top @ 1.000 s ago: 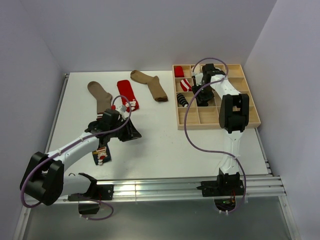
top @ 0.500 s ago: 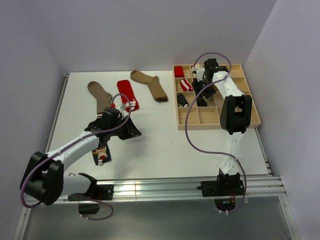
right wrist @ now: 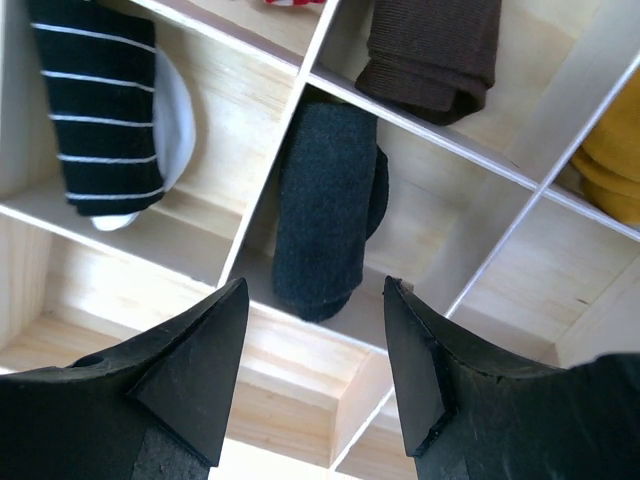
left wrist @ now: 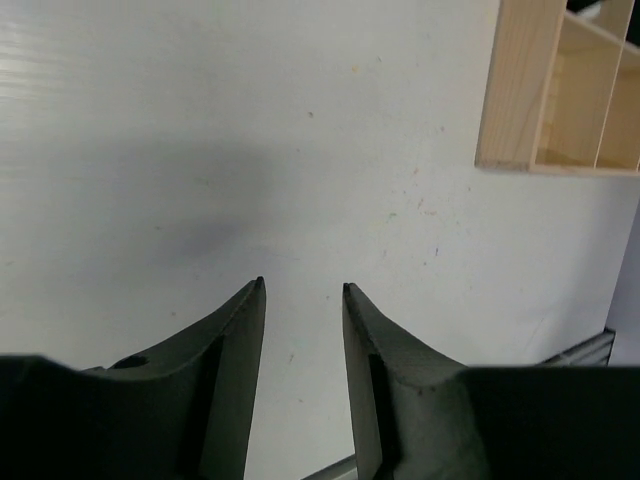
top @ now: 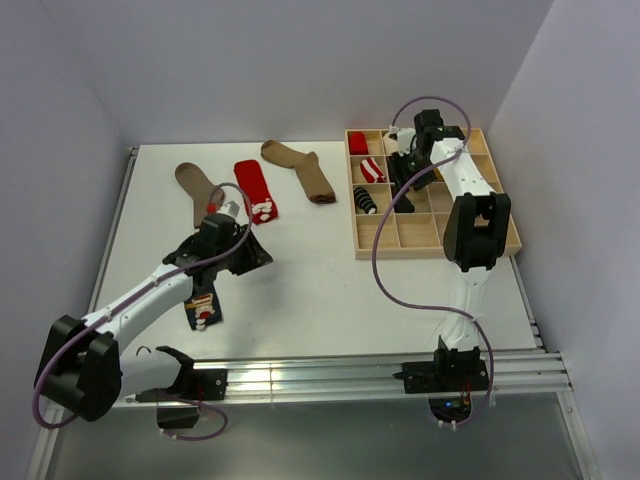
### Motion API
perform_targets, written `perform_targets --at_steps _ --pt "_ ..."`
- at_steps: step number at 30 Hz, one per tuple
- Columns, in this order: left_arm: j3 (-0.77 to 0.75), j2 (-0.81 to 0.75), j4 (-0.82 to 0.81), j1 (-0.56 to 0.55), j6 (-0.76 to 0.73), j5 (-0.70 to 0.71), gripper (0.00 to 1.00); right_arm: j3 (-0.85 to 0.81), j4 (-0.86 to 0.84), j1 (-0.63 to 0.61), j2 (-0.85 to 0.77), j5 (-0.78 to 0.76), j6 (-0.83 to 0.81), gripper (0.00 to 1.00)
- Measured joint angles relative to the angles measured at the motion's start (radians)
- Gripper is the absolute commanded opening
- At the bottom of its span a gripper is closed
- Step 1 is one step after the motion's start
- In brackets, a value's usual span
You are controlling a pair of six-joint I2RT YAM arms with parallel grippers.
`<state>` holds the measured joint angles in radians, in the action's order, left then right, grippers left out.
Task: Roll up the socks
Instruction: Place the sock in the storage box, then reset both arms
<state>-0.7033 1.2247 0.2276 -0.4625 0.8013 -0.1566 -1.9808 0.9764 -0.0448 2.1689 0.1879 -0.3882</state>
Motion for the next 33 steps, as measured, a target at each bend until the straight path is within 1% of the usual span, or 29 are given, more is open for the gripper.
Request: perform_targets --at_steps 6,11,14,19,24,29,33 --pt "0.016 -0.114 0.053 0.032 0.077 0.164 0.44 -0.002 0.007 0.003 -0.043 0.023 0.001 0.64" --pt "0.059 -0.187 0.093 0.068 0.124 0.25 0.45 -0.011 0.013 0.004 -0.076 0.048 0.001 0.64" --pt "0.081 -0.222 0.111 0.083 0.138 0.278 0.45 -0.01 0.015 0.005 -0.098 0.06 0.0 0.64" --pt "0.083 -0.24 0.12 0.089 0.14 0.286 0.45 -0.002 0.014 0.008 -0.166 0.091 0.001 0.64" --pt "0.083 -0.241 0.119 0.089 0.134 0.279 0.44 0.04 0.01 0.011 -0.274 0.131 0.002 0.65" --pt "0.068 -0.241 0.122 0.089 0.111 0.255 0.44 0.123 0.007 0.011 -0.426 0.172 0.005 0.65" --pt "0.015 -0.237 0.121 0.089 0.074 0.225 0.43 0.193 -0.001 0.011 -0.56 0.207 0.01 0.65"
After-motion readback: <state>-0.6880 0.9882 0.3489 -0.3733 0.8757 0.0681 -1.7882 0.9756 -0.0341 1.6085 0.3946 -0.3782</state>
